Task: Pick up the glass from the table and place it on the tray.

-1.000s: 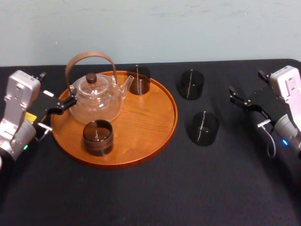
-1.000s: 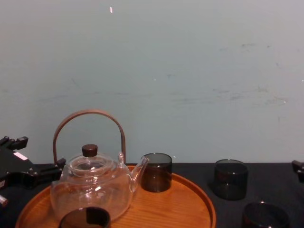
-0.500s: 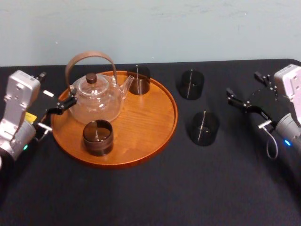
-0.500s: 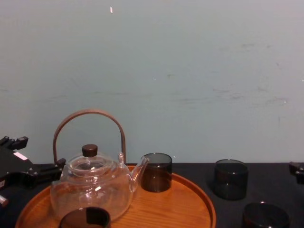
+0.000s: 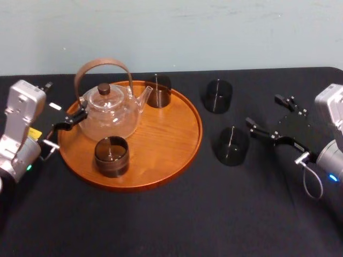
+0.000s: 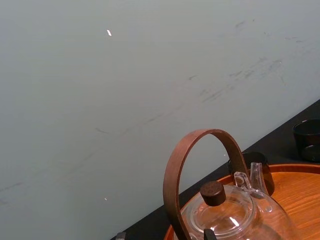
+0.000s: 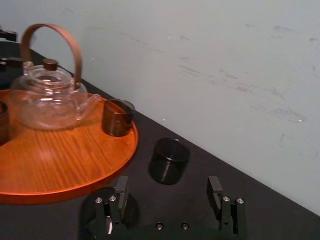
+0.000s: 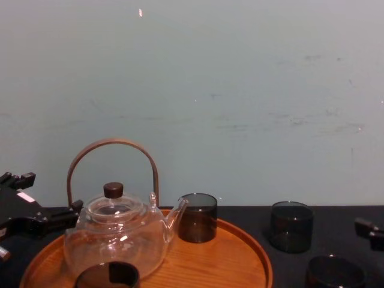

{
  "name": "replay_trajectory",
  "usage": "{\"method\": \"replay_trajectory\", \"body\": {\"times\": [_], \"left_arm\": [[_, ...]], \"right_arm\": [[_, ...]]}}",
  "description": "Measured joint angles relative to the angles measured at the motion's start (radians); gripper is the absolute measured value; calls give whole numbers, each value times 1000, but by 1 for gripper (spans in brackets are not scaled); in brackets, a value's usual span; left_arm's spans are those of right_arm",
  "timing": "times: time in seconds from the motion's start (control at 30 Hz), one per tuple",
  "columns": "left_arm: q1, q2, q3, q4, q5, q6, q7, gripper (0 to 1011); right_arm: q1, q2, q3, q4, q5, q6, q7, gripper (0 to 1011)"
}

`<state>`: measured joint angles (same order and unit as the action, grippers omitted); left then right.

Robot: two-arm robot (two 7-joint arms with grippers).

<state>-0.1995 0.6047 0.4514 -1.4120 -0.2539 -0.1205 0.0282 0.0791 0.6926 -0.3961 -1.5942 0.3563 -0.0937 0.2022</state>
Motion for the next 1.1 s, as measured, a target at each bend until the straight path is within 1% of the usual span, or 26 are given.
{"method": "replay_trajectory", "body": {"times": [0.3, 0.43, 0.67, 1.1], "left_arm": [[0, 0, 0, 0, 0, 0, 0, 1010], [0, 0, 0, 0, 0, 0, 0, 1010], [0, 0, 0, 0, 0, 0, 0, 1010], [0, 0, 0, 0, 0, 0, 0, 1009]], "right_arm": [[-43, 3, 13, -44, -13, 5, 17, 1002], [-53, -7, 13, -49, -19, 9, 31, 1002], [-59, -25, 12, -45, -25, 15, 51, 1002], [-66, -63, 12, -15, -36, 28, 100, 1002]]}}
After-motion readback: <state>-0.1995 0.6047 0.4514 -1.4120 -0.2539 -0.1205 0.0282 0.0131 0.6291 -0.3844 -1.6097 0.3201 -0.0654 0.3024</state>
